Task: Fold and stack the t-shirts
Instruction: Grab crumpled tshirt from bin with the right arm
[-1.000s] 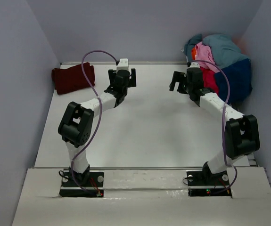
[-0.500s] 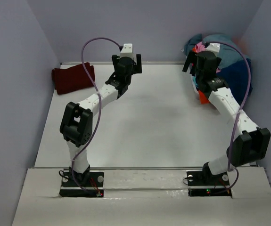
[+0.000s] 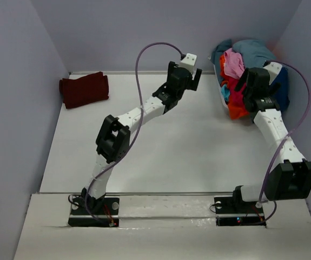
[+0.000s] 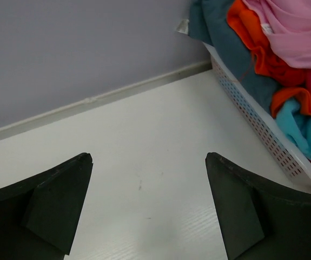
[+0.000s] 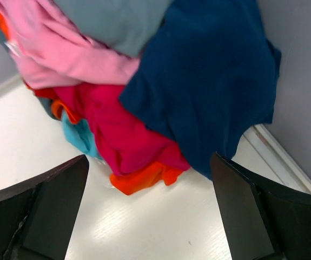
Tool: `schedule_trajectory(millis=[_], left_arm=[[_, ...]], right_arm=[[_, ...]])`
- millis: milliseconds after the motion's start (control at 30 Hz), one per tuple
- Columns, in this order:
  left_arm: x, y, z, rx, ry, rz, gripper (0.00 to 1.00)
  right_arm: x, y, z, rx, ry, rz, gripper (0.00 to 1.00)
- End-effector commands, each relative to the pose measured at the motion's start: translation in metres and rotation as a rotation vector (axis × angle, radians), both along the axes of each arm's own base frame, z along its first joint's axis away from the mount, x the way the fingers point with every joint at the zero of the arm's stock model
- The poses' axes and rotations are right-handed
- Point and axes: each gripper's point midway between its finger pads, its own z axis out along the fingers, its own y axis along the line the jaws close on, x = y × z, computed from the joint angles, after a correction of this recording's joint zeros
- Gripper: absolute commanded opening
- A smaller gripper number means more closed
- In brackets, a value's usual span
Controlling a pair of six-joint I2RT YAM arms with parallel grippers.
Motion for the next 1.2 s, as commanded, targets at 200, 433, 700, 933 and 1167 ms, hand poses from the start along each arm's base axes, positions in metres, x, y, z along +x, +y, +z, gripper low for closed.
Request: schedule_trajectory(millis=[200,433,700,933,1167], left_arm=[[-0.02,-0.028,0.034,-0.075,-0.044,-0.067,0.99],[-0.027,-0.036,0.034,-0.115,-0.032,-0.091,0.99],[-0.045,-0.023,0.023,-0.094,-0.046,-0.089,0.99],[-0.057,-0.021,0.027,-0.097,-0.053,-0.111,0.99],[-0.05,-0.019,0.039,-0.054,-0.096,-0.091,0.99]], right_arm=[[0.003,-0.014,-0.054,0.069,0.132,-0.082,1.0],[-0.006,-0.028,-0.027,0.019,0.113,-0.164,1.0],[-0.03,-0.037,-0.029,0.018,0.053,-0.194,1.0],[-0.003,-0.052,-0.04,0.063,0.092,-0.198,0.99],[0.03,-0.047,-0.028,0.099,0.064,-0.159,0.99]])
